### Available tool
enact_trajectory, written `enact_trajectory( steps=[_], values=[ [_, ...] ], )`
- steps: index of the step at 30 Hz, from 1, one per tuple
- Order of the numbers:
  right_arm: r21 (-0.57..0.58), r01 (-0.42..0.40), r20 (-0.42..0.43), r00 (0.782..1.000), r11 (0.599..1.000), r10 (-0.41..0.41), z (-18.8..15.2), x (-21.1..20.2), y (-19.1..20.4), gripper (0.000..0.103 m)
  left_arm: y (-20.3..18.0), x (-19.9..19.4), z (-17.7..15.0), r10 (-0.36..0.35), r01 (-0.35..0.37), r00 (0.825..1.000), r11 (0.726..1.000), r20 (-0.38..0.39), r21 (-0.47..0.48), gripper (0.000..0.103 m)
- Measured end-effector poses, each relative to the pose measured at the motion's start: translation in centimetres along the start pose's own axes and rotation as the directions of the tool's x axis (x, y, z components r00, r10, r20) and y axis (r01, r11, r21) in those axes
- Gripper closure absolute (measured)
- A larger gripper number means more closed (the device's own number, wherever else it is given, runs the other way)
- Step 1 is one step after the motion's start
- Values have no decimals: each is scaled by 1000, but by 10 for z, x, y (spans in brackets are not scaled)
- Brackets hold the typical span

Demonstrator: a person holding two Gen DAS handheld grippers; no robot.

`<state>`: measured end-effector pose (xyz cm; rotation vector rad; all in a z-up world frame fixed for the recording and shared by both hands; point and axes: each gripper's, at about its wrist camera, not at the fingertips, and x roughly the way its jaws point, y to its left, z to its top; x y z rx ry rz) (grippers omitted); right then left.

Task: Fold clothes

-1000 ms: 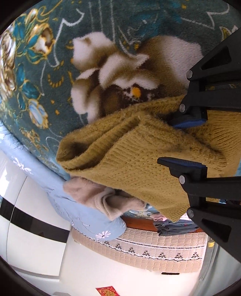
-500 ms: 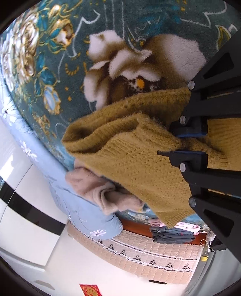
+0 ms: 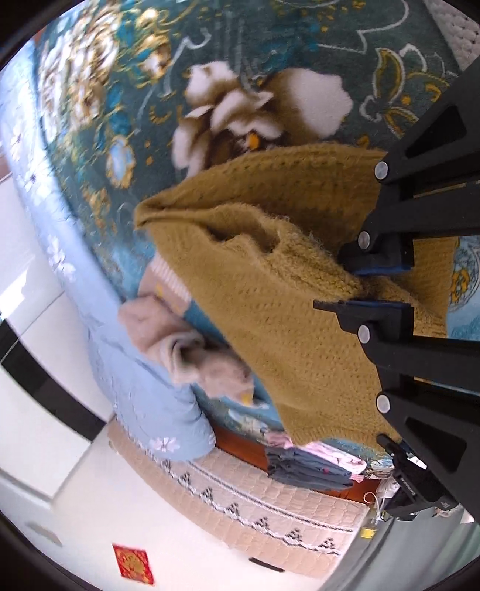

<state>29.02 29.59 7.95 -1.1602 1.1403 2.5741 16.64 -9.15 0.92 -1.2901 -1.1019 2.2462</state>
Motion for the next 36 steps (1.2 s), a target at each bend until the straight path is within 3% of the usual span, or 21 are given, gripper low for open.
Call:
enact_trajectory(
  steps=[4,10,15,20,24,28,33,36],
  values=[
    [77,34,-76,997,996,-28,-1,16,-19,92,9,8,-4,36,-37,999,999,-29,-21,92],
    [39,71,-82,994,997,-68,-2,18,-14,92,13,7,-9,69,-68,997,998,-33,5,92],
    [18,58,-78,995,998,-56,1,17,-11,89,3,-6,-6,50,-49,999,997,-16,55,90],
    [6,46,-29,999,999,-46,12,6,-14,84,-8,-24,3,62,-66,997,992,43,112,68],
    [19,102,-1,995,995,-102,22,-7,-24,69,-5,-31,13,132,-144,987,979,91,141,62],
    [98,112,8,993,989,-114,32,-15,-49,54,19,-29,24,150,-153,987,986,57,63,54],
    [165,97,-27,995,982,-94,37,-6,-67,52,38,-23,33,126,-126,992,992,2,1,44],
    [207,75,-69,996,975,-62,36,4,-79,51,35,-10,35,76,-76,996,997,-38,-18,38]
  ],
)
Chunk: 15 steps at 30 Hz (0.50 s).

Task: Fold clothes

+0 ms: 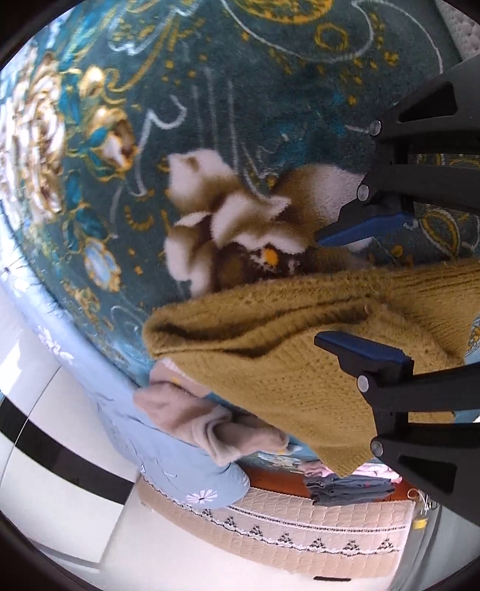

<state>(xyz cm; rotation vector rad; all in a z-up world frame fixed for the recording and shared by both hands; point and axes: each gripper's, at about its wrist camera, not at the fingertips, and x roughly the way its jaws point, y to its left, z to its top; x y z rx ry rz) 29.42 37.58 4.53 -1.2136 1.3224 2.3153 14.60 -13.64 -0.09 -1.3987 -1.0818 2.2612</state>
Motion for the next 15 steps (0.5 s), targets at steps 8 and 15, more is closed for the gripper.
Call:
enact_trajectory(
  steps=[8,15],
  values=[
    [39,-142,-78,986,989,145,1,11,-5,49,-8,5,-8,-126,119,987,990,-100,-74,38],
    [-21,-155,-106,983,988,152,-1,13,3,52,-22,17,-9,-181,176,973,983,-141,-49,39]
  ],
)
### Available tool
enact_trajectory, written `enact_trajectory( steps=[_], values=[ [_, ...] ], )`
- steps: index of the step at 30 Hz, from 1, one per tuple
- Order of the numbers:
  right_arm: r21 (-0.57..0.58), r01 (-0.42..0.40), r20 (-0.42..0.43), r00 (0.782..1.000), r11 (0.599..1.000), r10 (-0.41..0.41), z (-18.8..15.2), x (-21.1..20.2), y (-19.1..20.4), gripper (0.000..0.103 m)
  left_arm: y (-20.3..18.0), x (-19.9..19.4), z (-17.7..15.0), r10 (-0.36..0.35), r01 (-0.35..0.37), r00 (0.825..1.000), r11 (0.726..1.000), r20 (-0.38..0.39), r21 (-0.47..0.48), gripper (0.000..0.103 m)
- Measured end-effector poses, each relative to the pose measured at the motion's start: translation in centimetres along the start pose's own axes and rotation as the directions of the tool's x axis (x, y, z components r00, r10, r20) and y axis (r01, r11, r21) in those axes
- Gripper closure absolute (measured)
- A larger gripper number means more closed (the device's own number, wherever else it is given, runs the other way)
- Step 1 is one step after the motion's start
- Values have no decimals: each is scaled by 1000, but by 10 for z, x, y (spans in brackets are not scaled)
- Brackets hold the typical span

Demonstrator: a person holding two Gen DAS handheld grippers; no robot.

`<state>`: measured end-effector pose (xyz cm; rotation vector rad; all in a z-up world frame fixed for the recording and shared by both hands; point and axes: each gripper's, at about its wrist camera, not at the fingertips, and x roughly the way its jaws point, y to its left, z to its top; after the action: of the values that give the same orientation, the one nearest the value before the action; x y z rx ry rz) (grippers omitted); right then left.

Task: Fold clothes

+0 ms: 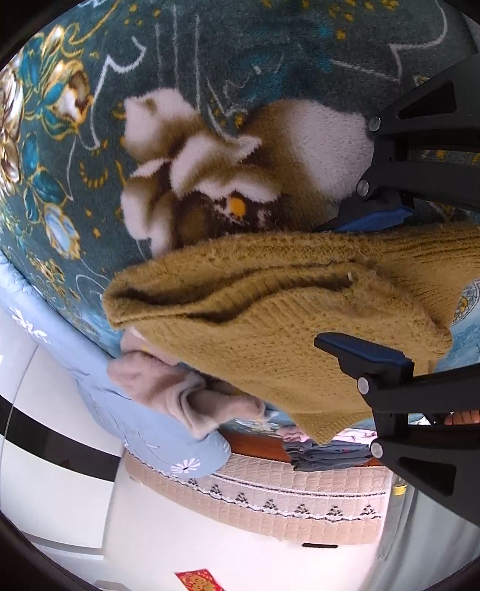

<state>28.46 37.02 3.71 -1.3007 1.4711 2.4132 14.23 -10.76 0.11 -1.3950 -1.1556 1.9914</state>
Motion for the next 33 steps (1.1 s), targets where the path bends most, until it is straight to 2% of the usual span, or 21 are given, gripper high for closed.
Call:
enact_trajectory(
  steps=[1,3,5,9,13,17,19,20,21,22,26,29,33],
  values=[
    [-13,5,0,1000,1000,-5,-1,0,2,55,-1,1,-1,-6,6,1000,1000,-2,6,39],
    [-40,12,0,1000,999,-12,-2,-1,6,68,0,5,0,7,-7,1000,1000,-3,12,43],
    [-64,11,0,1000,998,-11,-2,-1,10,70,1,8,-1,20,-20,1000,1000,-5,10,44],
    [-88,15,-11,1000,996,-16,-1,2,13,71,-3,10,-1,49,-49,999,998,1,24,45],
    [-104,39,-25,999,994,-42,-2,7,16,71,-18,19,0,118,-118,993,989,9,88,45],
    [-108,48,-28,998,993,-51,-1,6,13,70,-20,20,2,110,-110,994,990,10,86,45],
    [-98,47,-25,998,994,-50,-1,7,13,71,-15,18,2,105,-106,994,992,12,66,53],
    [-98,49,-22,998,994,-51,-1,7,13,73,-12,16,3,114,-115,993,992,14,57,63],
    [-100,50,-19,998,994,-53,-1,8,14,75,-11,15,3,124,-124,992,991,14,54,67],
    [-104,53,-15,998,993,-55,-2,8,16,76,-12,15,4,129,-129,992,990,15,57,67],
    [-107,55,1,998,993,-55,-3,7,22,79,-21,17,6,155,-156,988,984,24,91,78],
    [-78,21,8,1000,997,-21,-2,3,19,80,-26,14,10,168,-169,986,981,23,91,82],
    [-59,-82,31,996,995,84,3,-13,24,82,-49,-1,17,124,-129,991,982,46,137,83]
  ],
)
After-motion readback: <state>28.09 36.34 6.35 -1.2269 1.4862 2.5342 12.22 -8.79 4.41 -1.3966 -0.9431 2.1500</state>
